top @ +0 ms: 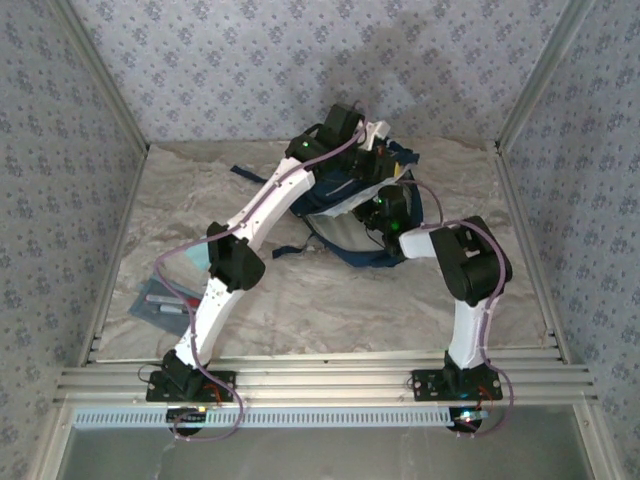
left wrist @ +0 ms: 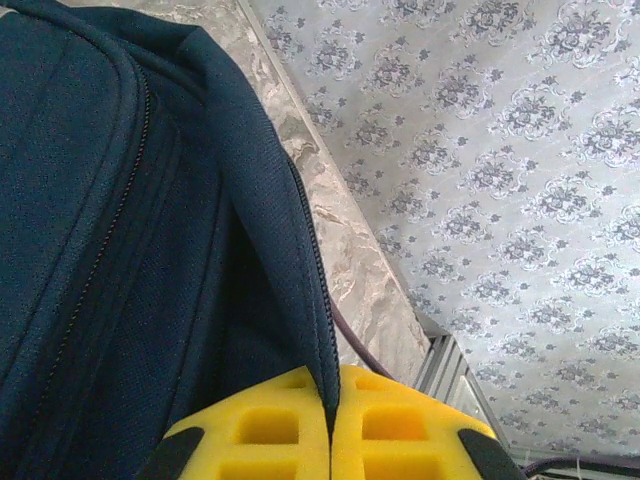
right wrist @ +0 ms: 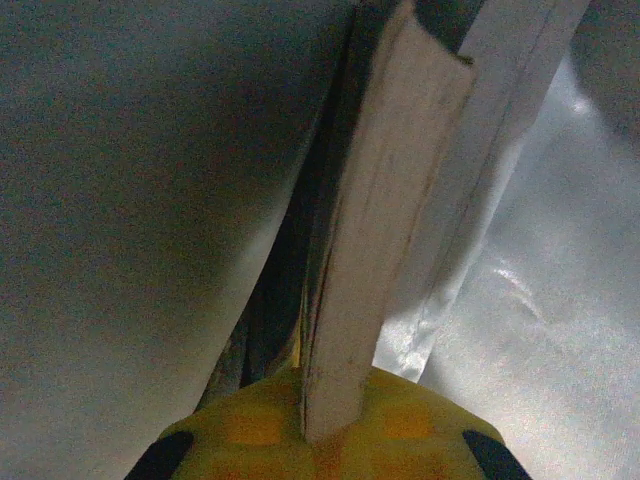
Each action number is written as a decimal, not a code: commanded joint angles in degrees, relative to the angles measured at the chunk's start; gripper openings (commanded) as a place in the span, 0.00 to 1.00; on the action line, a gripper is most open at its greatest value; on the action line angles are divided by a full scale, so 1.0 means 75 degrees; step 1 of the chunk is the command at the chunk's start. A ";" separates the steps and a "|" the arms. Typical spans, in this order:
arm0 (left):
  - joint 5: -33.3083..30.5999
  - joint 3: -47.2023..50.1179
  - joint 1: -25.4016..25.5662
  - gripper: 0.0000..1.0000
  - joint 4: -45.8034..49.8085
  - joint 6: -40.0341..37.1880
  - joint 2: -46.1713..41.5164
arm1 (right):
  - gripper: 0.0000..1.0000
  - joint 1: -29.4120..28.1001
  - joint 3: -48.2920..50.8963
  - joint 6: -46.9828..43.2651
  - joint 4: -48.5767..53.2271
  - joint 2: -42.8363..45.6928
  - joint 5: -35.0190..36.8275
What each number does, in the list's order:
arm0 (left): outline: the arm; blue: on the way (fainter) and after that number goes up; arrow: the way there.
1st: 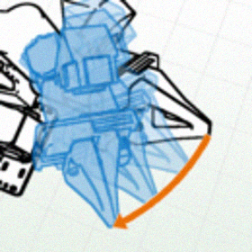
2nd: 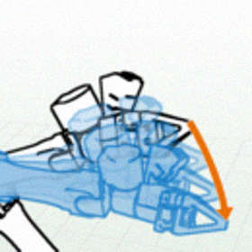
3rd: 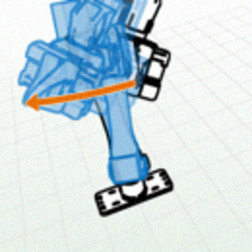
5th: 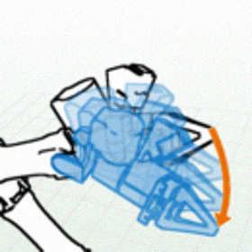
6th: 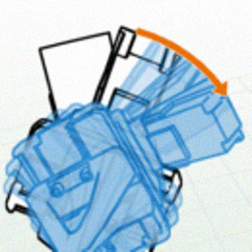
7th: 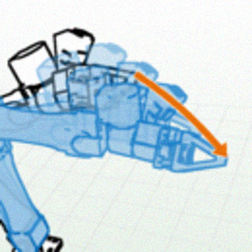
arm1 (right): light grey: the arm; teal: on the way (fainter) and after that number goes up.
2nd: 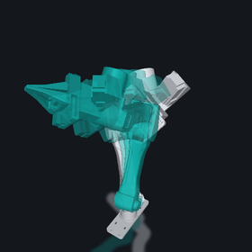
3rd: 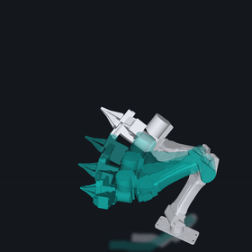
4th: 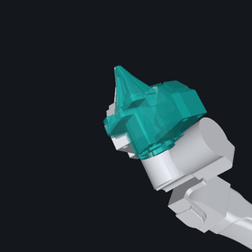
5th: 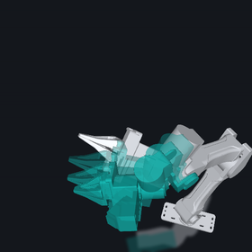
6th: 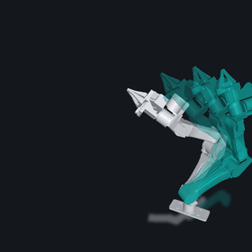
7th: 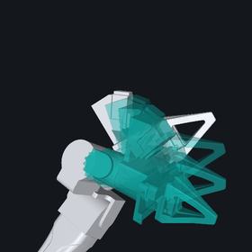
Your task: Pack the student bag
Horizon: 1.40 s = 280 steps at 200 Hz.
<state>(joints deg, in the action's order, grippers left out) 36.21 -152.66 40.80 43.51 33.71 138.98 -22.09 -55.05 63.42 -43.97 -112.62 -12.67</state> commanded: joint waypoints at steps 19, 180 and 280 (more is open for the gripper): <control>0.0416 0.0046 0.0069 0.00 -0.0305 -0.0162 -0.0812 | 0.21 -0.0083 -0.0194 0.0167 -0.0266 -0.0008 0.0265; -0.0316 0.2356 -0.0297 0.00 -0.0370 -0.0720 -0.1707 | 0.73 0.1687 0.1279 -0.3590 0.8344 0.6431 -0.0282; -0.1888 0.7509 -0.0947 0.11 -0.0076 -0.1354 -0.4697 | 0.50 0.2942 0.0614 -0.4865 0.8318 0.5371 -0.1042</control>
<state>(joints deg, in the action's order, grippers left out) 28.82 -99.20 37.36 40.75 24.84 108.53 0.25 -47.42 30.70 18.85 -69.21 -16.49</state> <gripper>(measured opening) 0.076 0.595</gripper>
